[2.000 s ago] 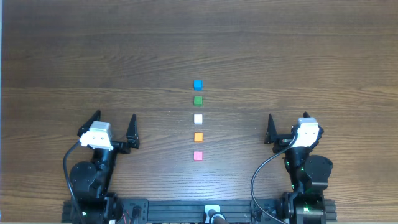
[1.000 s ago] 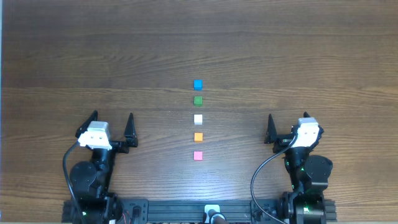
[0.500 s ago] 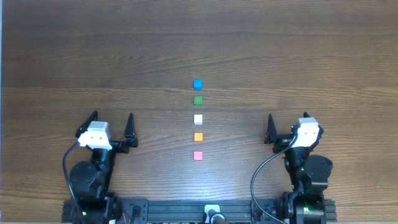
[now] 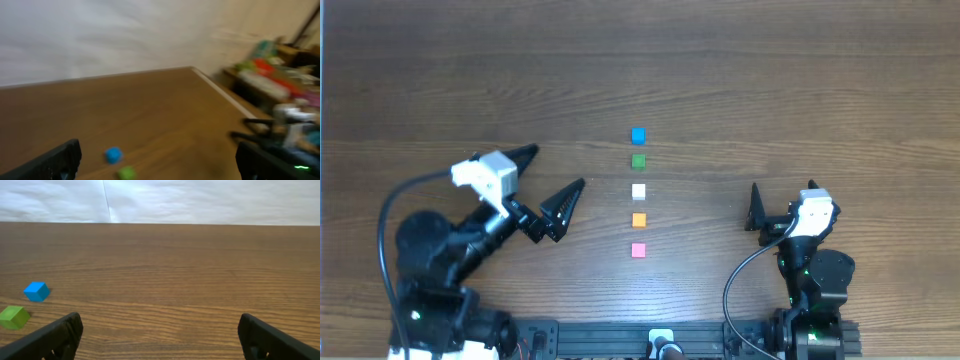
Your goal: Stack Cubes
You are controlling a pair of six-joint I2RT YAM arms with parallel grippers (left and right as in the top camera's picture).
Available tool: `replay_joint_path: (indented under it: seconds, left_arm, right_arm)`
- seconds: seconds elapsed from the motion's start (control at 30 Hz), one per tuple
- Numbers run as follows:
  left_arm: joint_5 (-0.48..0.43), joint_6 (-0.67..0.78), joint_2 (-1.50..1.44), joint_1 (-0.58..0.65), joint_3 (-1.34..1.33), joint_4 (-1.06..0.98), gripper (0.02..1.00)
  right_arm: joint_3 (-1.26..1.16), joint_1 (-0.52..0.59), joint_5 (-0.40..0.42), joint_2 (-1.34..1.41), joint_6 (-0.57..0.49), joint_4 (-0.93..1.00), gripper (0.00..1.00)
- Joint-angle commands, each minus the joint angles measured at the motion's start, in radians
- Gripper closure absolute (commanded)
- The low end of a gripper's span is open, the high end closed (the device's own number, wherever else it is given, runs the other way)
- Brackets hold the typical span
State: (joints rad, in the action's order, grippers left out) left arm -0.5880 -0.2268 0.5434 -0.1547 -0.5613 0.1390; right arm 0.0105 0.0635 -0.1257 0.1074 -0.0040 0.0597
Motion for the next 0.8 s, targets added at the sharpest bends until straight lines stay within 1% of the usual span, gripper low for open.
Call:
replay_joint_path:
  seconds: [0.03,0.1,0.2,0.33,0.4,0.43,0.5,0.63,0.67,0.7,0.8]
  left_arm:
    - [-0.122,-0.097,0.152,-0.071,-0.184,0.086,0.023]
    - [-0.106,-0.097,0.212,-0.109,-0.256,0.134,0.023]
    - [-0.052,-0.098,0.309,-0.172,-0.37,0.212,0.025]
    - [0.066,-0.139,0.438,-0.277,-0.518,0.347,0.023]
    - [0.145,-0.175,0.496,-0.339,-0.579,0.423,0.023]
    - [0.201,-0.207,0.529,-0.38,-0.605,0.459,0.023]
    - [0.279,-0.263,0.569,-0.445,-0.623,0.487,0.025]
    - [0.401,-0.396,0.633,-0.549,-0.622,0.54,0.023]
    - [0.435,-0.436,0.651,-0.575,-0.622,0.565,0.025]
    - [0.492,-0.501,0.687,-0.623,-0.622,0.622,0.023]
    - [0.578,-0.611,0.752,-0.694,-0.621,0.699,0.023]
  right_arm:
    - [-0.005,-0.006,-0.012,-0.007,-0.005,0.004,0.009]
    - [-0.005,-0.006,-0.012,-0.007,-0.005,0.004,0.009]
    - [-0.005,-0.006,-0.012,-0.007,-0.005,0.004,0.007]
    - [-0.005,-0.006,-0.012,-0.007,-0.005,0.004,0.007]
    - [-0.005,-0.006,-0.012,-0.007,-0.005,0.004,0.007]
    - [-0.005,-0.006,-0.012,-0.007,-0.005,0.004,0.007]
    - [-0.005,-0.006,-0.012,-0.007,-0.005,0.004,0.007]
    - [-0.005,-0.006,-0.012,-0.007,-0.005,0.004,0.009]
    - [-0.005,-0.006,-0.012,-0.007,-0.005,0.004,0.009]
    - [-0.005,-0.006,-0.012,-0.007,-0.005,0.004,0.007]
    - [-0.005,-0.006,-0.012,-0.007,-0.005,0.004,0.007]
